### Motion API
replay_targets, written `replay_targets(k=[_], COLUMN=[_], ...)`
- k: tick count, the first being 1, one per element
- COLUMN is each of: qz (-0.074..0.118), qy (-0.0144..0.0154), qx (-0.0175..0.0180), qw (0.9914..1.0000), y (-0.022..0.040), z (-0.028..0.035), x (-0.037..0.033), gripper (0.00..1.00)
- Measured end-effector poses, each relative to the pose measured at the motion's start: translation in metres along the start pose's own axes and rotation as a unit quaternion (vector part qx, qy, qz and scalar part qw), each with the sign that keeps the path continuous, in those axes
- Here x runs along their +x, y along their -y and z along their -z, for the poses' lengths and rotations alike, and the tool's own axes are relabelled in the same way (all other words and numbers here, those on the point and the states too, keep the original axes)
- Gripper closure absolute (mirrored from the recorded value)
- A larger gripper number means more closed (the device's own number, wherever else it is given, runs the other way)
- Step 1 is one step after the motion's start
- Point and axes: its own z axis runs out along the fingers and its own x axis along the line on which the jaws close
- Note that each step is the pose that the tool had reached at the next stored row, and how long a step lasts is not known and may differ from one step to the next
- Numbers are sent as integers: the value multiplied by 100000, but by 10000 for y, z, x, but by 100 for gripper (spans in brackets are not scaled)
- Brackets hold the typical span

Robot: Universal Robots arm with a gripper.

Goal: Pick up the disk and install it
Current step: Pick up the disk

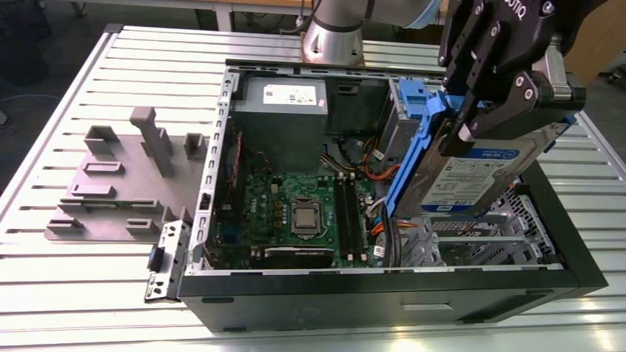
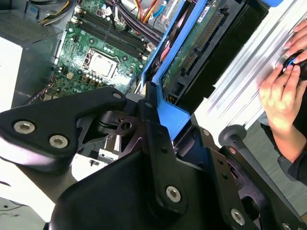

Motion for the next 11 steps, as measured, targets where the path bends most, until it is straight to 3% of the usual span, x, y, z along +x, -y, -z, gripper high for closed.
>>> replay_targets(k=[7,11], qz=[199,197], qy=[72,483], qx=[5,-22], qw=[100000,99999], y=[74,119], z=[-23,-33], x=[13,27], gripper=[64,64])
